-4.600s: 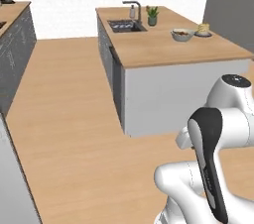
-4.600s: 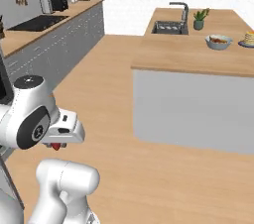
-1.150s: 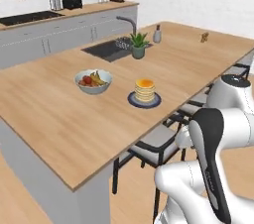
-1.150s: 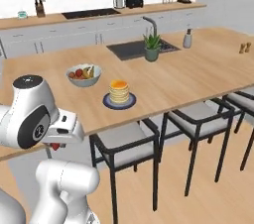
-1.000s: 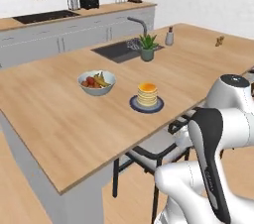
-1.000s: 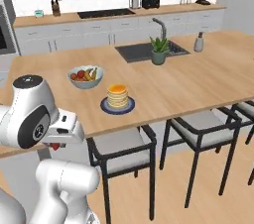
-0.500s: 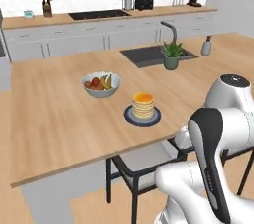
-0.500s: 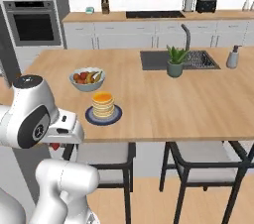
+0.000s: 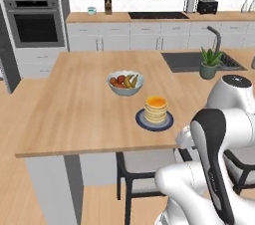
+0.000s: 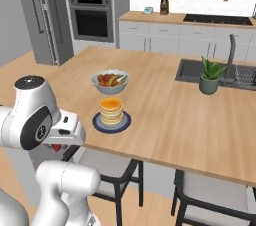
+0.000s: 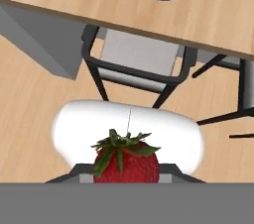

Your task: Take the strawberry from the fridge and place it on top of the pancake, located on the dining counter.

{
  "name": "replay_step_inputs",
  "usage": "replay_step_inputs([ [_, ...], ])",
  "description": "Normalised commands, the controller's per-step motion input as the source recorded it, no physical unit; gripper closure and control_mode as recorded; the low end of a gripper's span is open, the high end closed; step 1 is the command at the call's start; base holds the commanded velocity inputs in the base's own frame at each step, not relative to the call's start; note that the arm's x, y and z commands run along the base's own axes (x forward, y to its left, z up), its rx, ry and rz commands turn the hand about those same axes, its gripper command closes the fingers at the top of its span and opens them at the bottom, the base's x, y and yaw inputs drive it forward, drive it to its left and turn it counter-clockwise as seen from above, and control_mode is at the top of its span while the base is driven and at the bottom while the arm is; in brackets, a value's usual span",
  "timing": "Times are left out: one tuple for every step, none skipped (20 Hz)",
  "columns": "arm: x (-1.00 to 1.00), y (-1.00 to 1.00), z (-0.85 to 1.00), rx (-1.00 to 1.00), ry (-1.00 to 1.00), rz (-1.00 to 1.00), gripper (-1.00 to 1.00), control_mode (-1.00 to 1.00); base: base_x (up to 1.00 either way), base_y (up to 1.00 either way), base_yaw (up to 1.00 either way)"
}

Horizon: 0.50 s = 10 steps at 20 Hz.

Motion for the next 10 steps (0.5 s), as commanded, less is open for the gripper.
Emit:
replay_step_inputs([
  [0.00, 0.00, 0.00, 0.00, 0.00, 0.00, 1.00, 1.00, 1.00, -0.39, 0.38],
  [1.00, -0.44, 0.26, 0.05, 0.00, 0.29, 1.00, -1.00, 0.00, 0.00, 0.00],
  [1.00, -0.48, 0.33, 0.06, 0.00, 0.22, 1.00, -1.00, 0.00, 0.00, 0.00],
  [1.00, -0.48, 0.41, 0.03, 0.00, 0.08, 1.00, -1.00, 0.00, 0.00, 0.00],
  [1.00, -0.47, 0.40, 0.05, 0.05, 0.04, 1.00, -1.00, 0.00, 0.00, 0.00],
  [1.00, -0.44, 0.38, 0.06, 0.07, 0.04, 1.00, -1.00, 0.00, 0.00, 0.00],
  [1.00, -0.41, 0.36, 0.06, 0.09, 0.01, 1.00, -1.00, 0.00, 0.00, 0.00],
  [1.00, -0.34, 0.40, 0.05, 0.12, 0.00, 1.00, -1.00, 0.00, 0.00, 0.00],
  [1.00, -0.24, 0.37, 0.05, 0.17, 0.00, 1.00, -1.00, 0.00, 0.00, 0.00],
  [1.00, -0.17, 0.26, 0.05, 0.20, 0.00, 1.00, -1.00, 0.00, 0.00, 0.00],
])
